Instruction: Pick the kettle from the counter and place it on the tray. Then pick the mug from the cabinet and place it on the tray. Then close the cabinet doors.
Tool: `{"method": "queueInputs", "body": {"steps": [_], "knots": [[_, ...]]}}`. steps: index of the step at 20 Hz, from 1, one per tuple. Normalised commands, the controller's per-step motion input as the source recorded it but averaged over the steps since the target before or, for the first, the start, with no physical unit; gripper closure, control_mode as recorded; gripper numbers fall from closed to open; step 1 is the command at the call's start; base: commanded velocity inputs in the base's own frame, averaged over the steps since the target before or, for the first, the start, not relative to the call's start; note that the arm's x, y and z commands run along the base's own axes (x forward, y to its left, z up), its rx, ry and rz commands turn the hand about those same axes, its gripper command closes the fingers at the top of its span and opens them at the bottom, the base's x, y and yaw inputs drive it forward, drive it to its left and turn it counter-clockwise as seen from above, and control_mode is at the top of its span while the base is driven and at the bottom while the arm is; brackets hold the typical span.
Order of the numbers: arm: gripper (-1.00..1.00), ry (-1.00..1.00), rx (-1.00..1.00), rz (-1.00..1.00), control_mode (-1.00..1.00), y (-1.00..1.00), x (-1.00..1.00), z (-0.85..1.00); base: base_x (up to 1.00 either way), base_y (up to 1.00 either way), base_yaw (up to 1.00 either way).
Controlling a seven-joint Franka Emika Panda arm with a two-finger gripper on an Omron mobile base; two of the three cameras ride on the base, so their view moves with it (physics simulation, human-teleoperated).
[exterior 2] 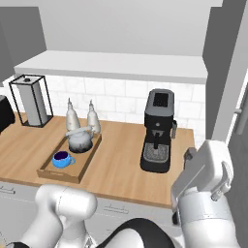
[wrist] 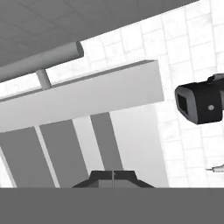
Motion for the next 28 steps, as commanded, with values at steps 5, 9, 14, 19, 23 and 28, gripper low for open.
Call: {"method": "queueInputs", "body": {"steps": [5,9,14,19,23,28], "knots": [[1.0,0.0,0.03,-0.01,-1.0,-0.45,-0.02,0.0,0.0,0.0,0.0],[1.0,-0.02,0.0,-0.03,-1.0,-0.29,-0.13,0.0,0.0,0.0,0.0],[1.0,-0.01,0.0,-0.04,-1.0,-0.36,-0.17,0.0,0.0,0.0,0.0],[1.0,0.05,0.0,-0.04,-1.0,-0.41,0.02,0.0,0.0,0.0,0.0],[1.0,0.1,0.0,0.0,-1.0,-0.44,0.19,0.0,0.0,0.0,0.0],[1.0,0.11,0.0,0.0,-1.0,-0.23,0.71,0.0,0.0,0.0,0.0]]}}
